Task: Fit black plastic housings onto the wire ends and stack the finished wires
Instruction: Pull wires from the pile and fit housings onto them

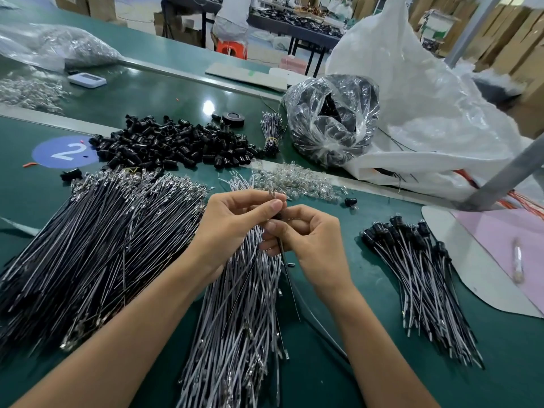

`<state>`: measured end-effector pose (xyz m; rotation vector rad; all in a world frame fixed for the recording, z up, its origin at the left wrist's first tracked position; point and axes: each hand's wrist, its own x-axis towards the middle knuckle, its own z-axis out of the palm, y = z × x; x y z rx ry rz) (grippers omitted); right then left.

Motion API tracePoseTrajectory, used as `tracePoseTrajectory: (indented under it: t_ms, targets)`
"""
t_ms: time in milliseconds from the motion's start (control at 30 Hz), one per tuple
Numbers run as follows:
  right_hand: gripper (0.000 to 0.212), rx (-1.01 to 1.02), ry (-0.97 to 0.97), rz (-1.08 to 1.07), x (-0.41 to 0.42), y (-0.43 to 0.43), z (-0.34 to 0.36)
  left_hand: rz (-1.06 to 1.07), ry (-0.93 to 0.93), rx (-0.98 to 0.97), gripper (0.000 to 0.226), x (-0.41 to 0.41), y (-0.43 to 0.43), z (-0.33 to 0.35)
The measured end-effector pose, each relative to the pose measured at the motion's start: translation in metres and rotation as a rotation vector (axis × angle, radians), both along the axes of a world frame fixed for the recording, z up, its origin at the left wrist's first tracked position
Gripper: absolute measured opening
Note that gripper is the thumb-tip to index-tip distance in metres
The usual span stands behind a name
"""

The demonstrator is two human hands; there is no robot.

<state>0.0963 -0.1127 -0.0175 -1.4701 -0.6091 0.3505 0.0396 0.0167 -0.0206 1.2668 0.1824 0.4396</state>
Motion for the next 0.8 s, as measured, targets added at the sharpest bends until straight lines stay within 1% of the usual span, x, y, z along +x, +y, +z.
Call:
tracePoseTrajectory:
  t_ms: [100,200,300,367,533,667,800]
  targets:
    - [0.012,0.022,0.02,0.007,0.0004,-0.0005,0.0014,-0.004,-0.049,-0.099,0.022,0.0009,0.0004,0.0016]
    - [0.012,0.025,0.025,0.012,-0.0007,-0.0011,0.0028,0.011,-0.071,-0.106,0.016,0.0009,0.0006,0.0019]
    - [0.006,0.001,0.018,0.016,-0.0006,-0.0017,0.0025,0.022,-0.085,-0.09,0.017,-0.0002,0.0026,0.0022]
    - [0.008,-0.024,0.021,0.006,-0.0002,-0.0019,0.0019,0.028,-0.083,-0.106,0.02,-0.0007,0.0039,0.0027]
    - [0.007,-0.037,0.056,-0.006,-0.0006,-0.0033,0.0033,0.051,-0.093,-0.055,0.011,-0.0011,0.0051,0.0033]
    - [0.009,-0.021,0.081,0.004,-0.0014,-0.0048,0.0051,0.031,-0.104,-0.084,0.01,-0.0031,0.0064,0.0056]
    - [0.01,-0.007,0.105,0.026,-0.0014,-0.0059,0.0062,0.004,-0.11,-0.091,0.016,-0.0042,0.0085,0.008]
